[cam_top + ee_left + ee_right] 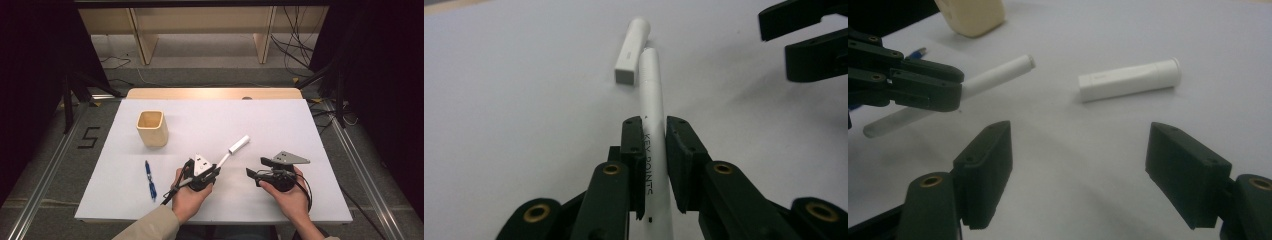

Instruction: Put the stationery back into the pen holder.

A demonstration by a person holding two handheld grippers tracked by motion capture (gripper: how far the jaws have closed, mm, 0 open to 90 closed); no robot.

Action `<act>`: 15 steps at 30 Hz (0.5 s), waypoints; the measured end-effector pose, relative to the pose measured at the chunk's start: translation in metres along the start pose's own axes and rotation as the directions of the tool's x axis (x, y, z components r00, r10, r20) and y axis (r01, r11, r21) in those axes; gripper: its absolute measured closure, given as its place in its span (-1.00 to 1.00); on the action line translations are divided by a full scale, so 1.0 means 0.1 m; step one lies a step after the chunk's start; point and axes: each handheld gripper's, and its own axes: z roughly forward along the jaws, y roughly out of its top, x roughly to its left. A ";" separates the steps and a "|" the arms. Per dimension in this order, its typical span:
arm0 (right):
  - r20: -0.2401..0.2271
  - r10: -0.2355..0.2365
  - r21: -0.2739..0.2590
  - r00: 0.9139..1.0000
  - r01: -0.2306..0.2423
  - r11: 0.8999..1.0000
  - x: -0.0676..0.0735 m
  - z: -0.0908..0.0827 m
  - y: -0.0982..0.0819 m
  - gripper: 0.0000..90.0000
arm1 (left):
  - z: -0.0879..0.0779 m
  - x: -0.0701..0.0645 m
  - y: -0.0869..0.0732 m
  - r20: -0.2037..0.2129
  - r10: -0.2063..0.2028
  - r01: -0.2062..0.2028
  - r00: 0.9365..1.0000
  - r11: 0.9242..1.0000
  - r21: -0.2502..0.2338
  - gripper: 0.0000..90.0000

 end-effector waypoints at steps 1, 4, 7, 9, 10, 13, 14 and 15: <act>-0.012 0.005 -0.005 1.000 -0.005 1.000 0.01 0.02 0.02 -0.39 | 0.00 0.00 0.00 0.000 0.000 0.000 1.000 1.000 0.000 0.75; -0.034 0.000 -0.017 0.999 -0.001 1.000 0.06 0.06 0.09 -0.39 | -0.06 -0.01 0.05 0.013 0.009 -0.009 1.000 0.999 -0.052 0.75; -0.056 -0.022 -0.018 0.998 0.021 1.000 0.12 0.14 0.14 -0.38 | -0.10 -0.01 0.08 0.021 0.011 -0.010 1.000 0.998 -0.066 0.75; -0.063 -0.026 -0.011 0.998 0.026 1.000 0.16 0.19 0.17 -0.36 | -0.14 -0.01 0.11 0.027 0.015 -0.012 1.000 0.996 -0.089 0.75; -0.069 -0.014 -0.011 0.998 0.014 1.000 0.17 0.21 0.18 -0.36 | -0.15 0.00 0.11 0.029 0.014 -0.011 0.999 0.995 -0.096 0.75; -0.094 0.053 -0.042 0.994 -0.057 0.997 0.17 0.24 0.22 -0.33 | -0.17 0.00 0.12 0.025 0.022 -0.019 0.999 0.995 -0.103 0.75; -0.105 0.080 -0.056 0.991 -0.086 0.995 0.17 0.25 0.24 -0.32 | -0.17 0.00 0.12 0.025 0.021 -0.018 0.999 0.994 -0.106 0.75; -0.118 0.105 -0.069 0.987 -0.114 0.991 0.17 0.26 0.26 -0.30 | -0.17 0.00 0.12 0.023 0.022 -0.020 0.999 0.994 -0.107 0.75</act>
